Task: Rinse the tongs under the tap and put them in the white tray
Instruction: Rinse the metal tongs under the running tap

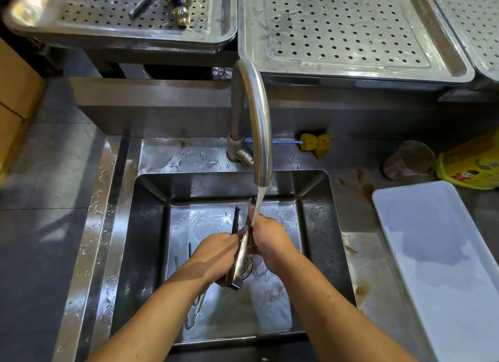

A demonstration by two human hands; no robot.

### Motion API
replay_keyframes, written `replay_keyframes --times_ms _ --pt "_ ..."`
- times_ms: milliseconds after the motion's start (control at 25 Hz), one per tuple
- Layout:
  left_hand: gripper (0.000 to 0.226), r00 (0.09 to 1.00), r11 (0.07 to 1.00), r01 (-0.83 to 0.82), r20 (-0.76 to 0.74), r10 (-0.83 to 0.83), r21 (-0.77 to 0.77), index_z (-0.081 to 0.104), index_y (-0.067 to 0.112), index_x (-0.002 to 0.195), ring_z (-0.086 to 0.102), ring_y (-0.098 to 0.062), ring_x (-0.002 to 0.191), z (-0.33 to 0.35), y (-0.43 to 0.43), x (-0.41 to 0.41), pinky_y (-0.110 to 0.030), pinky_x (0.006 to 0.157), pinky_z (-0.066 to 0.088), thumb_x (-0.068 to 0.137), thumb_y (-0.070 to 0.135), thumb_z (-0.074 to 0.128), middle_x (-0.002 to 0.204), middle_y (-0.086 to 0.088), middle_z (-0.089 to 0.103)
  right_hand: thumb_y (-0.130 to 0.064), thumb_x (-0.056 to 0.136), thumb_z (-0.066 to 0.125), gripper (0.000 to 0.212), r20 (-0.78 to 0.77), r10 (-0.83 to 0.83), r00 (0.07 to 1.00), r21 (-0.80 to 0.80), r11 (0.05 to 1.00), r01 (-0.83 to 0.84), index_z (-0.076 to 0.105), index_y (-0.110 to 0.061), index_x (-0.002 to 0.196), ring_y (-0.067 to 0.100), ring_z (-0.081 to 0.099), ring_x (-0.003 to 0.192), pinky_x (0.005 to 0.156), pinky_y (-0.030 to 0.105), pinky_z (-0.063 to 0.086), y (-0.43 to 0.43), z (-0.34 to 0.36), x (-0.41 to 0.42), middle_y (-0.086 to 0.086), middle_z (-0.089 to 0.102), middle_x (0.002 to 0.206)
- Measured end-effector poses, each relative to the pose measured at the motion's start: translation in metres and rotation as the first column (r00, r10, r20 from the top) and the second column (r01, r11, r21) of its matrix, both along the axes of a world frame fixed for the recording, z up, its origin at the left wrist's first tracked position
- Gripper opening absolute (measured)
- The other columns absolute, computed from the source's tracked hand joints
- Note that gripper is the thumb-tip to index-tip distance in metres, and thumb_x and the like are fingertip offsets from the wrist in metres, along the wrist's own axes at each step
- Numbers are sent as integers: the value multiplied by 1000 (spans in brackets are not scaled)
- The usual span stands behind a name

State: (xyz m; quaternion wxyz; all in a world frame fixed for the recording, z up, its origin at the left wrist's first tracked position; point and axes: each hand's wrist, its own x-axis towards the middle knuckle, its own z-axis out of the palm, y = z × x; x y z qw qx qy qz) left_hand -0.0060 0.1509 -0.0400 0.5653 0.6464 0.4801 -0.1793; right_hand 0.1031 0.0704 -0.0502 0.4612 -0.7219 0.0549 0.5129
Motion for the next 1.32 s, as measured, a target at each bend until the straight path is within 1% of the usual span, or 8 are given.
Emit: replay_keyframes --times_ms 160,280,400,560,760,960,1160,1320 --pt "49 1000 999 -1 -31 3 51 74 14 76 67 -17 58 -2 2 0 -26 53 49 98 53 55 63 0 75 -34 105 58 27 22 114 993 109 987 -116 63 -14 88 19 61 67 63 34 53 -3 2 -6 6 67 79" --pt "45 998 998 18 -54 -15 64 72 12 76 63 -18 53 -6 1 1 -26 51 48 101 44 53 57 2 69 -26 105 52 31 74 124 989 -46 992 -121 64 -12 80 24 64 64 72 47 62 1 2 2 12 71 79" --pt "37 997 996 -72 -7 73 45 64 14 75 55 -13 39 -6 1 3 -21 41 37 100 38 50 45 5 60 -24 106 48 26 104 162 981 -73 985 -155 64 -11 90 23 62 61 57 38 56 6 9 -4 11 67 79" --pt "34 984 988 -151 96 148 30 65 15 96 70 -22 65 -3 0 1 -34 59 54 104 46 53 77 -7 75 -9 104 41 21 -126 105 986 52 994 -99 60 -5 113 26 68 56 52 39 58 -10 13 -22 12 67 77" --pt "30 971 946 145 227 -79 -291 67 5 105 64 -15 54 5 8 -8 -23 48 52 98 33 74 63 -4 69 -20 102 40 31 -357 80 931 181 983 -15 69 -8 102 19 59 56 48 26 44 -42 10 -33 11 62 70" --pt "34 921 914 -338 123 370 -223 68 4 91 55 -12 37 1 13 31 -19 37 42 108 32 60 62 -5 65 -29 109 43 31 -337 48 940 60 998 -29 68 -12 112 17 49 44 40 21 36 -64 6 -39 10 66 68" --pt "20 972 935 70 236 15 -347 69 3 103 66 -10 56 6 9 32 -20 50 56 102 23 71 69 -2 73 -32 105 55 35 -369 -190 910 21 977 212 71 -20 76 8 47 39 35 16 34 -54 17 -22 -1 59 55" --pt "38 968 952 -178 131 215 -251 68 2 100 56 -12 41 1 -1 43 -23 40 46 106 38 62 64 -6 66 -30 105 55 30 -375 -136 917 18 988 154 72 -20 82 8 45 37 36 15 32 -53 25 -23 -3 59 54"
